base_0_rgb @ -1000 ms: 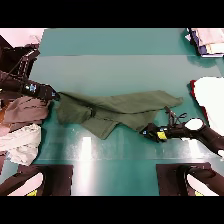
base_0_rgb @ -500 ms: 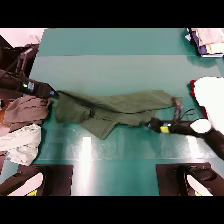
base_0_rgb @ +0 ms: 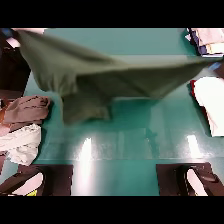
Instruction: Fold the shirts.
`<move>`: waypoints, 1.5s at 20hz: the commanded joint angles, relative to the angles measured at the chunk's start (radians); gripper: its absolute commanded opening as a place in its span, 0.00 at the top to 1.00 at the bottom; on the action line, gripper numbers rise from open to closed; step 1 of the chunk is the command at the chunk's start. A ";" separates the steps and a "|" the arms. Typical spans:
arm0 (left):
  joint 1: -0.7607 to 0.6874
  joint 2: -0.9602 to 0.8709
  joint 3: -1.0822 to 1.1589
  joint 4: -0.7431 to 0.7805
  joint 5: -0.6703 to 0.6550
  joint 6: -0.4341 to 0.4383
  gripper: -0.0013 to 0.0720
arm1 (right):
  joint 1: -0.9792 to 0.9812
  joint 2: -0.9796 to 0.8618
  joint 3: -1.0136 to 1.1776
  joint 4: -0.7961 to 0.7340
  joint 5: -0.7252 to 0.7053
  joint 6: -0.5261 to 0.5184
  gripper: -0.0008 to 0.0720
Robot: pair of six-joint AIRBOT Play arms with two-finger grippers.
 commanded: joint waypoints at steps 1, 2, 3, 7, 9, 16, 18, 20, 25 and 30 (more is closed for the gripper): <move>0.001 0.037 0.203 0.009 0.006 -0.013 0.94 | -0.153 -0.058 0.358 -0.017 0.203 -0.034 0.96; 0.001 0.062 0.203 0.009 0.006 -0.013 0.94 | -0.172 -0.075 0.442 -0.017 0.232 -0.034 0.96; 0.001 0.089 0.203 0.010 0.004 -0.013 0.94 | -0.187 -0.092 0.528 -0.017 0.251 -0.034 0.96; 0.001 0.212 0.203 -0.001 0.050 -0.024 0.94 | -0.219 -0.139 0.800 -0.018 0.314 -0.032 0.96; 0.001 0.270 0.204 -0.022 0.093 -0.023 0.94 | -0.237 -0.153 0.892 -0.018 0.340 -0.022 0.96; 0.001 0.283 0.092 -0.029 0.095 -0.020 0.94 | -0.323 -0.105 0.740 -0.014 0.340 -0.009 0.96; 0.001 0.224 -0.035 -0.037 0.045 -0.021 0.95 | -0.309 -0.162 0.673 0.002 0.401 0.024 0.96; 0.000 0.125 -0.163 -0.051 -0.013 -0.021 0.94 | -0.239 -0.257 0.600 -0.021 0.476 0.053 0.96; 0.000 -0.223 -0.359 -0.062 -0.023 -0.020 0.94 | 0.078 -0.522 0.413 -0.257 0.378 0.058 0.96; 0.000 -0.438 -0.359 -0.063 0.156 -0.057 0.94 | 0.245 -0.724 0.385 -0.298 0.081 0.058 0.96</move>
